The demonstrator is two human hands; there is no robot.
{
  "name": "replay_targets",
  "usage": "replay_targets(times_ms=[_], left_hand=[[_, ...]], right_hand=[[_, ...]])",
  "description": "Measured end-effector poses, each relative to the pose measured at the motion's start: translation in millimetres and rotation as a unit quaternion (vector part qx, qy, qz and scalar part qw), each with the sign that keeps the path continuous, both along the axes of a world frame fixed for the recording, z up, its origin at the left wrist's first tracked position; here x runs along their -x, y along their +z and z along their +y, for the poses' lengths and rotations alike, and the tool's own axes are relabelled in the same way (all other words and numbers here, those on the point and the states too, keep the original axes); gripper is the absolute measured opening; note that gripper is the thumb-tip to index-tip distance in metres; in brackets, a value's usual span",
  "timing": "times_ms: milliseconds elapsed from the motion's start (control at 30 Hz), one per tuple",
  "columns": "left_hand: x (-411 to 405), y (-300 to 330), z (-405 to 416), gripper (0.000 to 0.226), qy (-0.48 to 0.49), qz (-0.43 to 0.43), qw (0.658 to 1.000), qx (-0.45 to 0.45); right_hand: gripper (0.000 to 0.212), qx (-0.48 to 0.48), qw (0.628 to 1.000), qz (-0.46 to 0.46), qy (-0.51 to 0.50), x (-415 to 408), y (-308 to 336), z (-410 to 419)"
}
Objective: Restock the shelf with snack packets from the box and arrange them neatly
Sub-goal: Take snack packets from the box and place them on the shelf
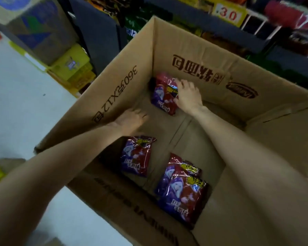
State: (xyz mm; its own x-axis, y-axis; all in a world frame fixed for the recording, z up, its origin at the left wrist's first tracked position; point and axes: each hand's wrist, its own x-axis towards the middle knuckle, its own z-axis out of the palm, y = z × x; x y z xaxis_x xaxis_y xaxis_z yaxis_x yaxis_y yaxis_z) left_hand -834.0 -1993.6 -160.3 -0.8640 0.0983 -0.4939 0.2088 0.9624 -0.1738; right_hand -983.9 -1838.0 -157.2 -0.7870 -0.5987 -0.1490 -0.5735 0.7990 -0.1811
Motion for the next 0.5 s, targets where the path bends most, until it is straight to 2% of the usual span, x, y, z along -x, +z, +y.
replay_targets(times_ms=[100, 200, 300, 500], left_hand=[[-9.1, -23.6, -2.8, 0.089, 0.003, -0.082, 0.996, -0.017], [-21.6, -47.7, -0.4, 0.100, -0.018, -0.143, 0.989, -0.043], [-26.6, -61.6, 3.7, 0.105, -0.045, -0.147, 0.987, -0.036], [-23.2, -55.8, 1.7, 0.103, -0.055, -0.154, 0.986, -0.014]], right_hand=[[0.082, -0.017, 0.999, 0.031, -0.017, -2.0, -17.3, -12.5], [0.073, -0.049, 0.997, 0.058, -0.004, -6.3, -26.7, -21.6], [0.063, -0.032, 0.999, 0.020, 0.001, -13.9, -27.7, -27.3], [0.068, -0.063, 0.996, -0.047, 0.050, -27.5, -12.1, -1.6]])
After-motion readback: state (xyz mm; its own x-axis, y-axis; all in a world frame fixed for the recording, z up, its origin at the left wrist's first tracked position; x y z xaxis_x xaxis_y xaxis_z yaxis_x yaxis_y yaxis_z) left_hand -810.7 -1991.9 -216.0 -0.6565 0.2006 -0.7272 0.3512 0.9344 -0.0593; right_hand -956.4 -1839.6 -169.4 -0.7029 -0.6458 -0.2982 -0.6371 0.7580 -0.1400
